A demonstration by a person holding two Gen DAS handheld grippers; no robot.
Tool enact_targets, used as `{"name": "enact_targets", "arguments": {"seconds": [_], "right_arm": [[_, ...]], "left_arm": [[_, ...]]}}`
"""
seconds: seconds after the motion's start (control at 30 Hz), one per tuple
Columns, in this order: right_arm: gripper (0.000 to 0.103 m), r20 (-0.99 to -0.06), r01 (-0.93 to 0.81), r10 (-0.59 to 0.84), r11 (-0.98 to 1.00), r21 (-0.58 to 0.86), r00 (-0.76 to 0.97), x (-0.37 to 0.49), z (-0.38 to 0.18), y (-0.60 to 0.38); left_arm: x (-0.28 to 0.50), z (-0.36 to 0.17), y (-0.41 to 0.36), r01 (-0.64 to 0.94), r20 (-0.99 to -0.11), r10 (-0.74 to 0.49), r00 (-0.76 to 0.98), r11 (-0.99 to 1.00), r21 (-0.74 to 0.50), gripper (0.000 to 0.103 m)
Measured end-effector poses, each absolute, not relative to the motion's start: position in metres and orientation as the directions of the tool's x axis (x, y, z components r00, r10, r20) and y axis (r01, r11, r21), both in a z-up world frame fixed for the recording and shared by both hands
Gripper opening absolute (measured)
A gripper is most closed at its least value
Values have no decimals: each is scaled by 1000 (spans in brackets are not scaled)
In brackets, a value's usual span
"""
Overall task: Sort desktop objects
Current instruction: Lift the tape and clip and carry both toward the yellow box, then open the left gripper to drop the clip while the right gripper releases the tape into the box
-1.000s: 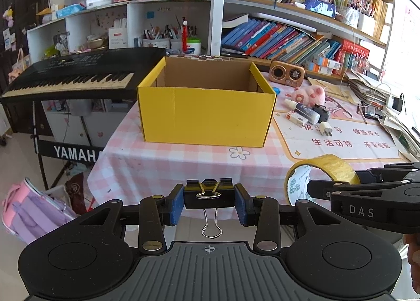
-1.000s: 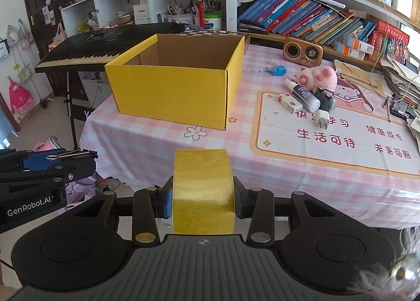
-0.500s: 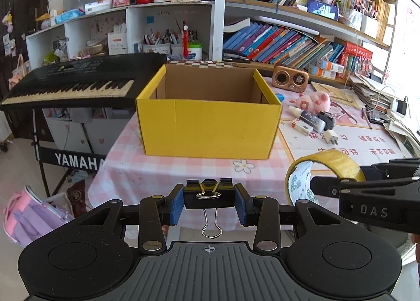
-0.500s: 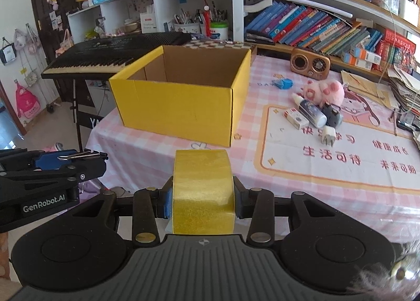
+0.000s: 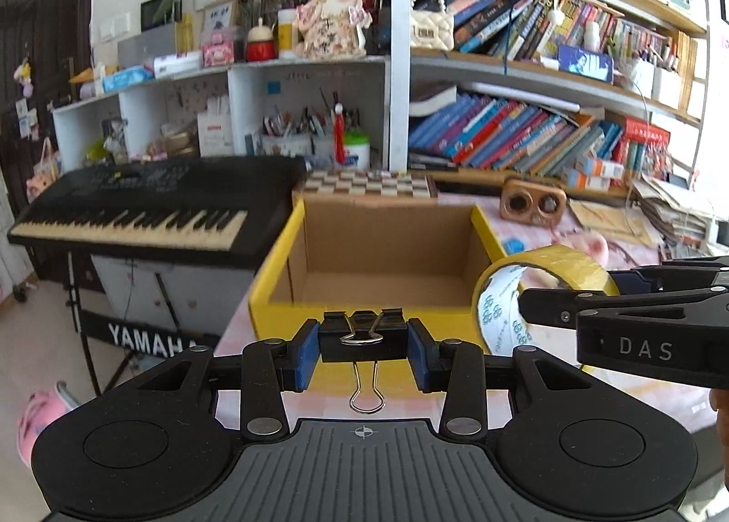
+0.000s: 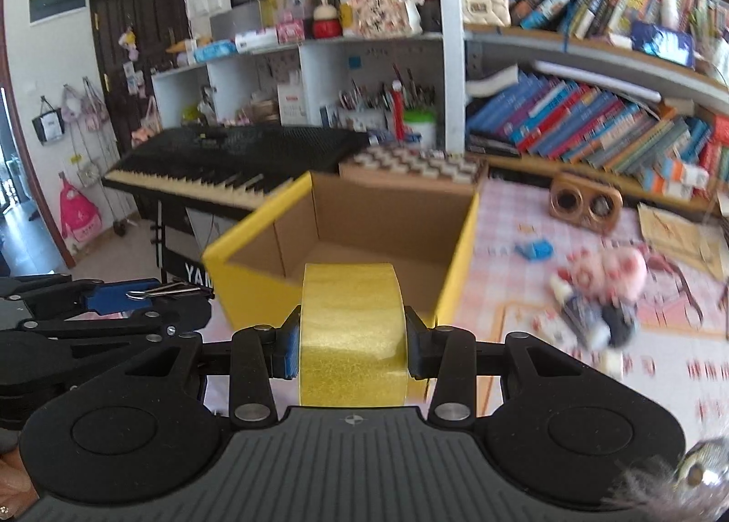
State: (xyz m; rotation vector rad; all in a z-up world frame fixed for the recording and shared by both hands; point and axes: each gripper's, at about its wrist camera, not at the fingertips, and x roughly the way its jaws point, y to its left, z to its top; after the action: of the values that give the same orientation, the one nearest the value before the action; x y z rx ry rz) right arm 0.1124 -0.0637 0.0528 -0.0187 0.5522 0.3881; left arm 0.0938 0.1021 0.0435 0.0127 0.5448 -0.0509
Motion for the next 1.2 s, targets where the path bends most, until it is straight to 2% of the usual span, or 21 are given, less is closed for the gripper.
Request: {"name": "enact_targets", "arguments": {"seconds": [0.2, 0.4, 0.63, 0.9, 1.2], "right_arm": [[39, -503, -391, 366, 918, 60, 783, 173, 60, -60], [39, -514, -421, 354, 907, -15, 781, 236, 51, -51], [39, -635, -500, 349, 864, -67, 689, 308, 23, -39], [39, -712, -574, 321, 807, -139, 624, 345, -10, -21], [39, -804, -655, 281, 736, -170, 524, 363, -32, -10]], "left_arm": [[147, 49, 98, 33, -498, -14, 867, 999, 29, 39], [209, 38, 90, 45, -537, 9, 844, 995, 86, 39], [272, 9, 89, 61, -652, 27, 758, 992, 112, 39], [307, -19, 87, 74, -732, 75, 677, 983, 169, 39], [317, -35, 88, 108, -788, 63, 613, 981, 162, 39]]}}
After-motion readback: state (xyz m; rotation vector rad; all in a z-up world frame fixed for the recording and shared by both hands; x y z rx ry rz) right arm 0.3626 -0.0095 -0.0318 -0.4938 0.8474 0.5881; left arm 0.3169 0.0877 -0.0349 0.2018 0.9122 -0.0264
